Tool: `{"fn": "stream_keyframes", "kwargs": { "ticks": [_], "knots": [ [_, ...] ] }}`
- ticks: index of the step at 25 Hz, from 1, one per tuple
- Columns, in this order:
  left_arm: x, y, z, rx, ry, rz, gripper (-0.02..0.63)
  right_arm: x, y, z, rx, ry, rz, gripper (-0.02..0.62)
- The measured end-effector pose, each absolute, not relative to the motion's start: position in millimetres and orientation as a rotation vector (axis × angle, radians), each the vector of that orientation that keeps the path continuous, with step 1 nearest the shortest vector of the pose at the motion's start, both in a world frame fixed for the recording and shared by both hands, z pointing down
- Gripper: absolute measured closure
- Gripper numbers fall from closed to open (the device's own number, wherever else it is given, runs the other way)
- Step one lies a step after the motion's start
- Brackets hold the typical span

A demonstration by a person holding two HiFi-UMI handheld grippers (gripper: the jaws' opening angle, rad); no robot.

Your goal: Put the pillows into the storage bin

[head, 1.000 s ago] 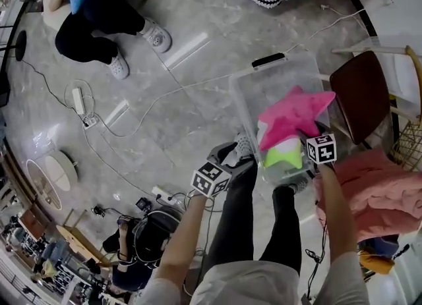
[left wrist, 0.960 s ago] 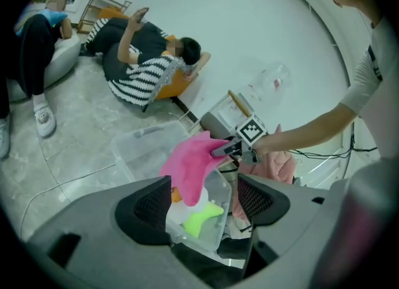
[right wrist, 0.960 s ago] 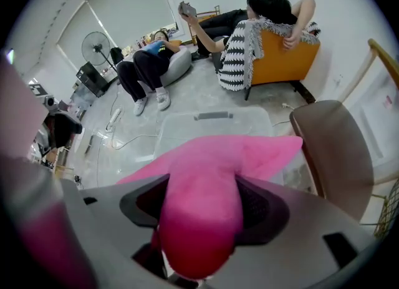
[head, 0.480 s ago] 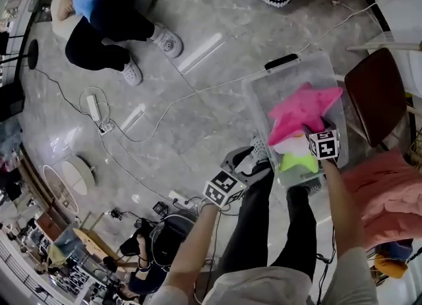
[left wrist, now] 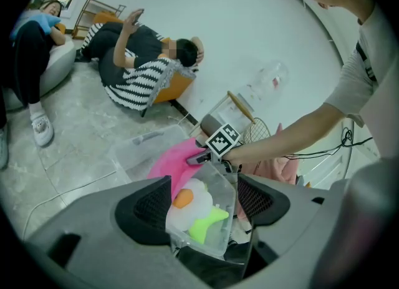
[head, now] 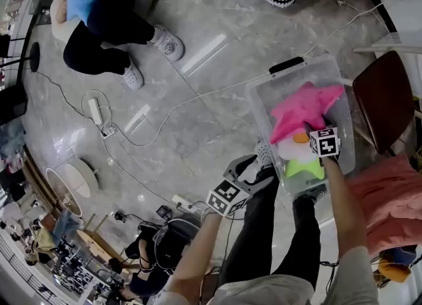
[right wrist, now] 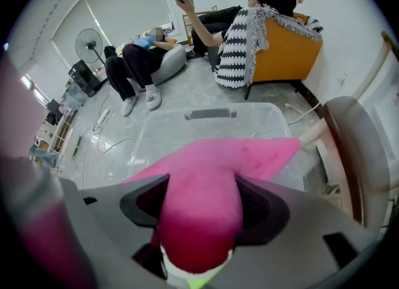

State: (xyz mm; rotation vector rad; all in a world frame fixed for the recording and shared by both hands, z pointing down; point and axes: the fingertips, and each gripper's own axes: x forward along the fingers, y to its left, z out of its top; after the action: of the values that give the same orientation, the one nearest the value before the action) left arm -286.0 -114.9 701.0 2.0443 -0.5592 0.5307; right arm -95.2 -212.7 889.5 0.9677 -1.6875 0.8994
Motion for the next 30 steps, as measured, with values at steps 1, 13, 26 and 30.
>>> {"fn": "stream_keyframes", "kwargs": {
  "ticks": [1, 13, 26, 30],
  "knots": [
    [-287.1, -114.0, 702.9, 2.043, -0.556, 0.539, 0.273, -95.8, -215.1, 891.4, 0.960, -1.692, 0.890, 0.295],
    [-301.4, -103.7, 716.5, 2.010, -0.547, 0.581, 0.273, -91.6, -203.8, 936.7, 1.047, -1.588, 1.013, 0.270],
    [-258.9, -98.3, 705.0, 2.057, -0.474, 0.583, 0.273, -56.5, -157.0, 913.0, 1.016, -1.556, 1.009, 0.321],
    [-257.7, -96.0, 688.1, 2.080, -0.485, 0.589, 0.273, -48.8, -135.8, 895.5, 1.018, -1.561, 1.013, 0.321]
  ]
}}
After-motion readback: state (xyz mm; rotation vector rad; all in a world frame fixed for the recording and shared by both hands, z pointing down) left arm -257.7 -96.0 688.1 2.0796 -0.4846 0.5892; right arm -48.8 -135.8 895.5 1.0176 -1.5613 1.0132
